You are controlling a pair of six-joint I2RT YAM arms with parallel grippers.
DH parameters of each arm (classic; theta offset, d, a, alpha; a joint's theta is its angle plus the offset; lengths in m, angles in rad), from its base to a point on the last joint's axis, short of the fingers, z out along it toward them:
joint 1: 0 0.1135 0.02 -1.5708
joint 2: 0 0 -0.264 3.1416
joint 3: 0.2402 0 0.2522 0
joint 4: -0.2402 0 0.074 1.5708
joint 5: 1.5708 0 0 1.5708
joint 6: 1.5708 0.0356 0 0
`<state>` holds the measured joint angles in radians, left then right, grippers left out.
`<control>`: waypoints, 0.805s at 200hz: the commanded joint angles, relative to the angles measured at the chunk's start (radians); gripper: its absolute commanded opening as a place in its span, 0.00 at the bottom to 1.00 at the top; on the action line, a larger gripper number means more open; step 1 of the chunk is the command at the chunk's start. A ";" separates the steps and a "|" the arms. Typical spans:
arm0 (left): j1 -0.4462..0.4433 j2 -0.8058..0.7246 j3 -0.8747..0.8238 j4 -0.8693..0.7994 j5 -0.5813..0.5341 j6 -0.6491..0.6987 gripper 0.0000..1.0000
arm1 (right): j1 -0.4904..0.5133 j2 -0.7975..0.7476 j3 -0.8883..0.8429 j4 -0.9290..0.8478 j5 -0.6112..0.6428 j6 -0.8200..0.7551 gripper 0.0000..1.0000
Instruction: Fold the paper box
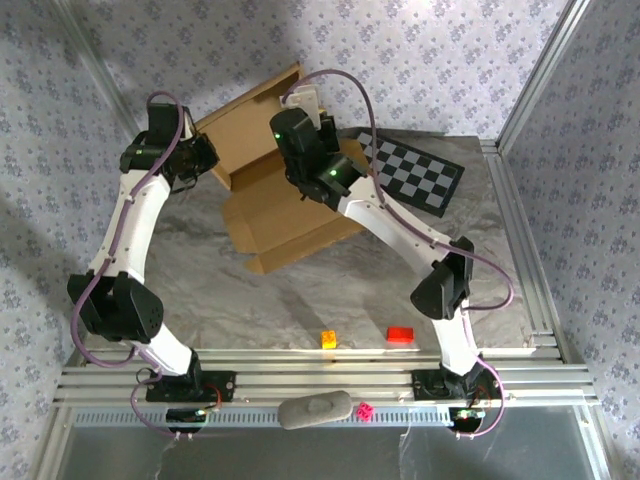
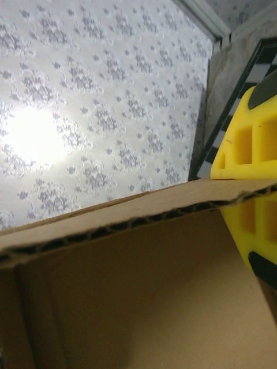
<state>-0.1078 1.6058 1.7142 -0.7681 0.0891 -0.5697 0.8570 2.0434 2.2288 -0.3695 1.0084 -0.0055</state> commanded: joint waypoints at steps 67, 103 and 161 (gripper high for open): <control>0.037 -0.038 0.009 -0.007 0.047 0.035 0.00 | -0.065 -0.147 0.103 -0.281 -0.794 0.102 0.73; 0.056 -0.033 0.007 -0.003 0.079 0.114 0.00 | -0.295 -0.381 -0.167 -0.105 -1.496 0.247 0.84; 0.080 -0.031 -0.002 0.017 0.137 0.193 0.00 | -0.632 -0.521 -0.362 0.191 -1.901 0.530 0.83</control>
<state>-0.0418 1.6054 1.7119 -0.7670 0.1680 -0.4248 0.3035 1.5391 1.9305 -0.3470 -0.6556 0.3595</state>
